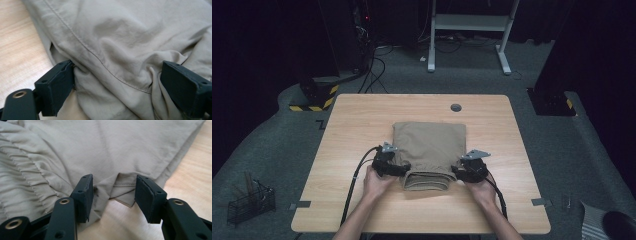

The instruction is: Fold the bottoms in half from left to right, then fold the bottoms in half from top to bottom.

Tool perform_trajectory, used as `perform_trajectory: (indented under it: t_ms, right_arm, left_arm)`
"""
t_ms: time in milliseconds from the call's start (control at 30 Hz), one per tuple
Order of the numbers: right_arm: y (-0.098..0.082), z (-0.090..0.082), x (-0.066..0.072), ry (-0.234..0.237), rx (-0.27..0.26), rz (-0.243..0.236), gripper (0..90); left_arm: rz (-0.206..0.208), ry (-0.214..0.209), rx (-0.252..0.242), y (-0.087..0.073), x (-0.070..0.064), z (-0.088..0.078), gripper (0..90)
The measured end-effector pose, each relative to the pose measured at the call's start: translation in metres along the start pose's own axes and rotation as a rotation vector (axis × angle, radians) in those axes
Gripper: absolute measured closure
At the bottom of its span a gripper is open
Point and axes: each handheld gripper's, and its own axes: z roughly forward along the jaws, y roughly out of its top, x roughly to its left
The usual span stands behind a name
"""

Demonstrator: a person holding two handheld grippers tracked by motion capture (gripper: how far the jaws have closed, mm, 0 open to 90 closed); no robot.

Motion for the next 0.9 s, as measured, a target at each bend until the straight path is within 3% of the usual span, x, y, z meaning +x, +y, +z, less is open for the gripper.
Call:
perform_trajectory:
  t_ms: [67, 100, 267, 433, 567, 733, 900]
  right_arm:
    - [0.002, -0.004, -0.001, 0.009, -0.026, 0.028, 47.9]
    - [0.003, -0.008, -0.001, 0.019, -0.037, 0.035, 47.7]
    - [-0.001, -0.019, 0.007, 0.054, -0.055, 0.012, 47.1]
    - [-0.005, -0.015, 0.011, 0.054, -0.013, -0.02, 46.5]
    - [-0.006, -0.006, 0.008, 0.04, 0.013, -0.009, 46.6]
    - [-0.006, -0.01, 0.006, 0.045, -0.02, 0.019, 46.5]
    - [-0.007, -0.02, 0.012, 0.068, -0.045, -0.009, 46.4]
  left_arm:
    - [-0.001, 0.008, -0.02, 0.002, -0.002, -0.008, 16.6]
    - [0.009, -0.009, -0.032, 0.001, -0.005, -0.013, 16.2]
    - [0.005, -0.05, -0.05, -0.01, -0.014, -0.025, 14.2]
    - [-0.006, -0.052, -0.026, -0.016, -0.012, -0.018, 13.0]
    - [-0.013, -0.036, -0.02, -0.015, -0.008, -0.01, 14.0]
    - [-0.012, -0.047, -0.033, -0.016, -0.011, -0.02, 13.8]
    - [0.002, -0.066, -0.037, -0.019, -0.017, -0.025, 13.9]
